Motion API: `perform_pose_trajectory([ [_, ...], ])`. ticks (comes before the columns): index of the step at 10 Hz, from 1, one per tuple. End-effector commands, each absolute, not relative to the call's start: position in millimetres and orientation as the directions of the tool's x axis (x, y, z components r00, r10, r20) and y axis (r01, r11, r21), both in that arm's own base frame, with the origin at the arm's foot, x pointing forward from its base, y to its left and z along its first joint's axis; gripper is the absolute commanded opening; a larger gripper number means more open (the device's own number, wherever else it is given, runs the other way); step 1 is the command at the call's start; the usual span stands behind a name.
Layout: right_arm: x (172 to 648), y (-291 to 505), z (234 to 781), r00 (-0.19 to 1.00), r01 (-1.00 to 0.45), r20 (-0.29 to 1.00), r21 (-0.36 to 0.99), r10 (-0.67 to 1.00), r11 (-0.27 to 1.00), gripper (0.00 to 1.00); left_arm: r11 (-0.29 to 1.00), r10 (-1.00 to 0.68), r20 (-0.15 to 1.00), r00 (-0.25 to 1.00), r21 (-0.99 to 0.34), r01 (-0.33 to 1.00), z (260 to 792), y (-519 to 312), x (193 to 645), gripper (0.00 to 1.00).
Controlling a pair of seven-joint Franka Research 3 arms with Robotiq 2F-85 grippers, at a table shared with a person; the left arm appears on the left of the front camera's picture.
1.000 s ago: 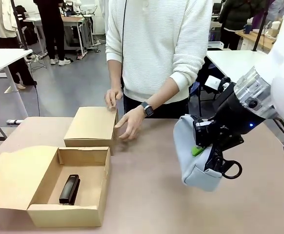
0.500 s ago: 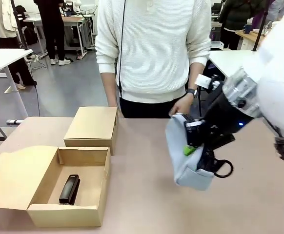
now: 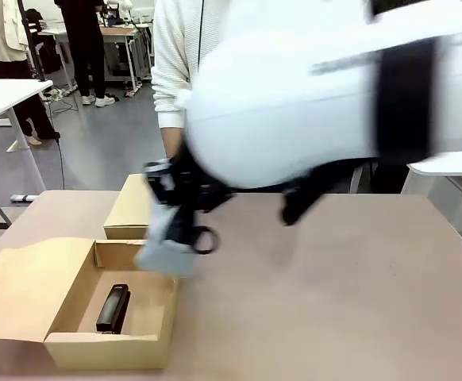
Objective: Place items inside the box.
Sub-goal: Pick up a Pencil pouch or Stapler and place it inside the Mailer Box closest to the robot.
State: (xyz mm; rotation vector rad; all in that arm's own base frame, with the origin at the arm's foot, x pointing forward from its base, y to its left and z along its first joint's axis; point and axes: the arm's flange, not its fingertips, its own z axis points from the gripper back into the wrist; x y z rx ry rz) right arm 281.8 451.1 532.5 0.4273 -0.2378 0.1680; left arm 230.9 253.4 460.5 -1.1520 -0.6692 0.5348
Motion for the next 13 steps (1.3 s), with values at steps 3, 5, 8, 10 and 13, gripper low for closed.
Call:
perform_pose_trajectory([
  [3,262.1,554.2,498.7,0.935,-0.22,0.323,0.203,0.147,0.954,0.07,0.317,0.693,0.22,0.686,-0.948,-0.017,459.5,251.5,229.8,1.0],
  [5,266.7,515.1,505.3,0.963,-0.167,0.257,0.326,0.083,0.931,0.07,0.317,0.693,0.22,0.686,-0.948,-0.017,459.5,251.5,229.8,1.0],
  [8,258.0,548.6,485.3,0.958,-0.098,0.284,0.212,0.035,0.972,0.07,0.317,0.693,0.22,0.686,-0.948,-0.017,459.5,251.5,229.8,1.0],
  [10,259.6,576.9,471.2,0.944,-0.146,0.319,0.179,0.083,0.973,0.07,0.317,0.693,0.22,0.686,-0.948,-0.017,459.5,251.5,229.8,1.0],
  [13,264.4,604.9,439.6,0.951,-0.166,0.287,0.146,0.118,0.975,0.07,0.317,0.693,0.22,0.686,-0.948,-0.017,459.5,251.5,229.8,1.0],
])
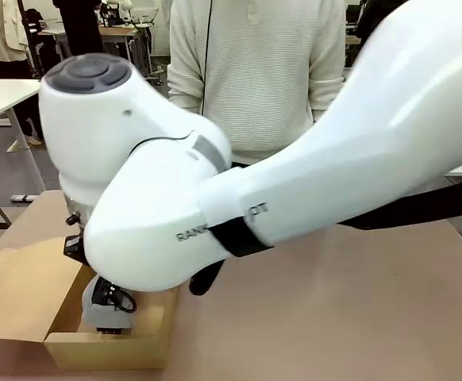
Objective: Place items inside the box.
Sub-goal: Pick up a Pencil pouch or Stapler and place it inside the Mailer Box closest to the robot.
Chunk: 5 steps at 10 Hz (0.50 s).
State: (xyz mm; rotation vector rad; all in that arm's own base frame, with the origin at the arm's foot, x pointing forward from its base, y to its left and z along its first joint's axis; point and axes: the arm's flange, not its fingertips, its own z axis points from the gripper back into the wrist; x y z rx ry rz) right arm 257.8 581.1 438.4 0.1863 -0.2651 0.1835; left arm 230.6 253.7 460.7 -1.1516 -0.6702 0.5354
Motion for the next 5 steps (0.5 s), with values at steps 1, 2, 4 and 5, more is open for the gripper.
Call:
perform_pose_trajectory([
  [1,272.5,616.2,429.9,0.952,-0.151,0.29,0.159,0.1,0.976,0.07,0.317,0.693,0.22,0.686,-0.948,-0.017,459.5,251.5,229.8,1.0],
  [2,277.5,624.1,421.6,0.951,-0.146,0.293,0.146,0.098,0.979,0.07,0.317,0.693,0.22,0.686,-0.948,-0.017,459.5,251.5,229.8,1.0],
  [4,285.3,629.6,405.2,0.962,-0.13,0.256,0.124,0.094,0.984,0.07,0.317,0.693,0.22,0.686,-0.948,-0.017,459.5,251.5,229.8,1.0],
  [5,290.9,629.5,395.0,0.972,-0.123,0.214,0.123,0.094,0.985,0.07,0.317,0.693,0.22,0.686,-0.948,-0.017,459.5,251.5,229.8,1.0],
])
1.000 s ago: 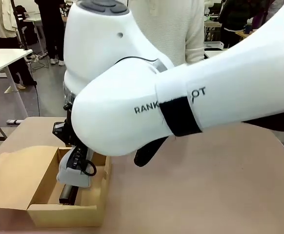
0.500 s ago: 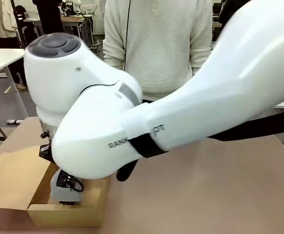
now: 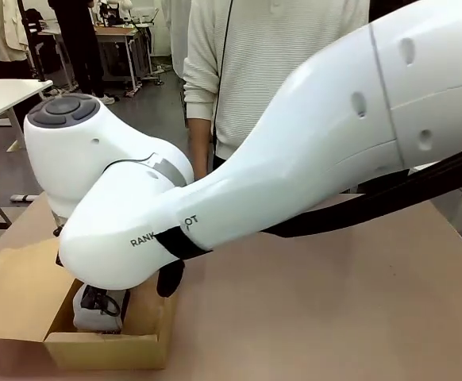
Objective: Place items inside the box.
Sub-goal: Pick up a Pencil pouch or Stapler and place it inside the Mailer Box closest to the robot.
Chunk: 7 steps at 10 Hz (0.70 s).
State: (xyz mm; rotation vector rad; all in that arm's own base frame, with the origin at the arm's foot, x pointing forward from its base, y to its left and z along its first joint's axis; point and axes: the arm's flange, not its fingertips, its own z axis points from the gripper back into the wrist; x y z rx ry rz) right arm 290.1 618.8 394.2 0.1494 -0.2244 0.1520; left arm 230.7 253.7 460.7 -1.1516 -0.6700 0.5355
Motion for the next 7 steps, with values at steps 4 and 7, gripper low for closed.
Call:
perform_pose_trajectory([
  [4,293.0,629.5,359.4,0.989,-0.107,0.111,0.103,0.096,0.989,0.07,0.317,0.693,0.22,0.686,-0.948,-0.017,459.5,251.5,229.8,1.0],
  [7,295.4,627.2,349.4,0.991,-0.096,0.103,0.089,0.087,0.991,0.07,0.317,0.693,0.22,0.686,-0.948,-0.017,459.5,251.5,229.8,1.0],
])
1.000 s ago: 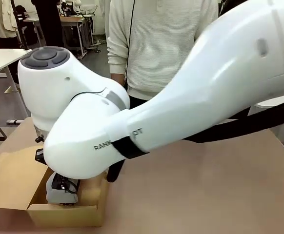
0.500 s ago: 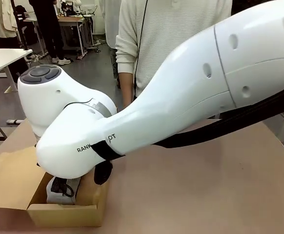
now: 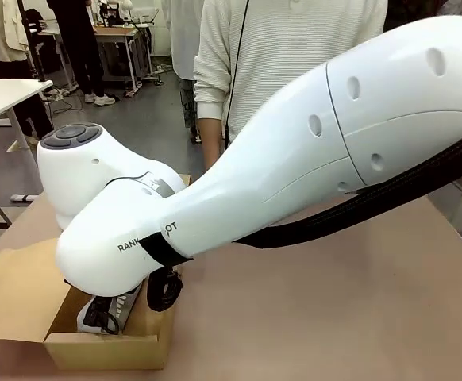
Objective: Place items inside the box.
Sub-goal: Pick up a Pencil pouch or Stapler and place it inside the Mailer Box closest to the robot.
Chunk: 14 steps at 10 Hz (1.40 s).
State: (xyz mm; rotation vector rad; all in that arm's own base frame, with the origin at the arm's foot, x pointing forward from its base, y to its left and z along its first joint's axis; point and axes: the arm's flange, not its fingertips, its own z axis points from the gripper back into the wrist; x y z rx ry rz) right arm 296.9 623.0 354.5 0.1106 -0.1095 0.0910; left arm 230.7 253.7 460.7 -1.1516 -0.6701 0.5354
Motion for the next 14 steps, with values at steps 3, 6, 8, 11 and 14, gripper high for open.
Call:
perform_pose_trajectory([
  [3,297.0,625.3,348.4,0.991,-0.108,0.086,0.117,0.098,0.987,0.5,0.317,0.693,0.22,0.686,-0.948,-0.017,459.5,251.5,229.8,1.0],
  [6,297.2,612.2,352.2,0.991,-0.103,0.097,0.138,0.09,0.985,1.0,0.317,0.693,0.22,0.686,-0.948,-0.017,459.5,251.5,229.8,1.0],
  [8,298.9,596.9,359.4,0.99,-0.104,0.115,0.181,0.084,0.978,0.89,0.317,0.693,0.22,0.686,-0.948,-0.017,459.5,251.5,229.8,1.0],
  [11,296.5,566.9,373.3,0.987,-0.098,0.143,0.222,0.067,0.97,1.0,0.317,0.693,0.22,0.686,-0.948,-0.017,459.5,251.5,229.8,1.0],
  [14,288.5,522.4,389.3,0.983,-0.083,0.185,0.351,0.017,0.933,1.0,0.317,0.693,0.22,0.686,-0.948,-0.017,459.5,251.5,229.8,1.0],
])
